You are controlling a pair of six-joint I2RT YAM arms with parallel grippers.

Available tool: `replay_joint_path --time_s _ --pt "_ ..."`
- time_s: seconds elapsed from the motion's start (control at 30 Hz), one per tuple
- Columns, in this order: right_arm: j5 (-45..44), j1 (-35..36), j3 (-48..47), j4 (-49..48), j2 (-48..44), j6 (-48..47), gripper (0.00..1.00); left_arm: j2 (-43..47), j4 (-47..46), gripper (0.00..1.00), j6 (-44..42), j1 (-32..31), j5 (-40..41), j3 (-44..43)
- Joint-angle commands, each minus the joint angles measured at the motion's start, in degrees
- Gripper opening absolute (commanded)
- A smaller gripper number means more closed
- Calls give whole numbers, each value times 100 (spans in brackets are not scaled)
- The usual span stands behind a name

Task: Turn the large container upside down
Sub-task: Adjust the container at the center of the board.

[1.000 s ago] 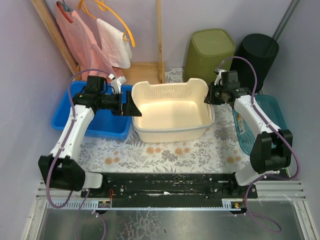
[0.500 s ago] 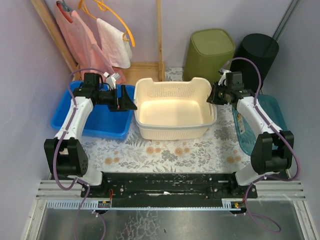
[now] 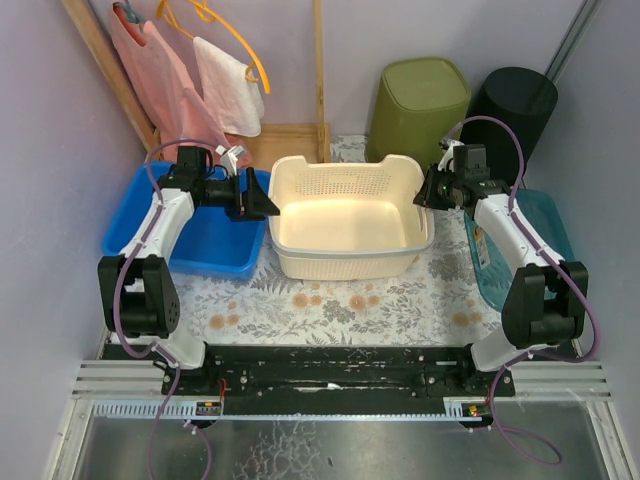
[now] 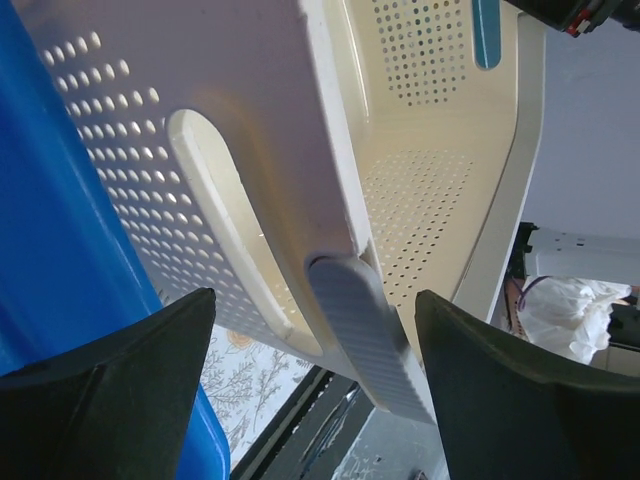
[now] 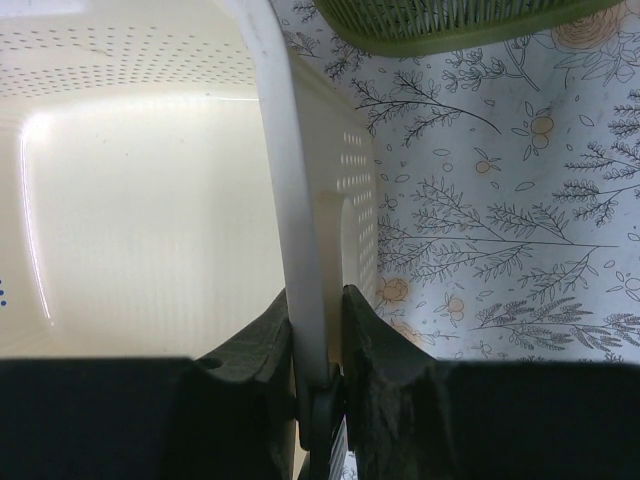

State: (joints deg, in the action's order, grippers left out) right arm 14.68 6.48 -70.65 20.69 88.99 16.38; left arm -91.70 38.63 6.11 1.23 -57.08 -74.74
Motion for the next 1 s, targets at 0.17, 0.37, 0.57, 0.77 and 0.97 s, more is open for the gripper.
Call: replay_joint_path --time_s 0.17,0.37,0.57,0.77,0.97 --pt "520 5 -356 -411 -246 413 6 101 -880 62 807 -137 -477 30" --pt "848 10 -490 -299 -356 375 29 253 -904 50 883 -141 -516 120" --pt "1604 3 -948 479 -352 431 73 248 -778 40 769 -142 -508 215" --pt "3737 -784 -1361 668 -409 480 92 -49 -181 26 241 -133 -513 -44" --pt "5374 -2583 -1666 1205 107 188 90 -46 -158 26 169 -132 -489 -58"
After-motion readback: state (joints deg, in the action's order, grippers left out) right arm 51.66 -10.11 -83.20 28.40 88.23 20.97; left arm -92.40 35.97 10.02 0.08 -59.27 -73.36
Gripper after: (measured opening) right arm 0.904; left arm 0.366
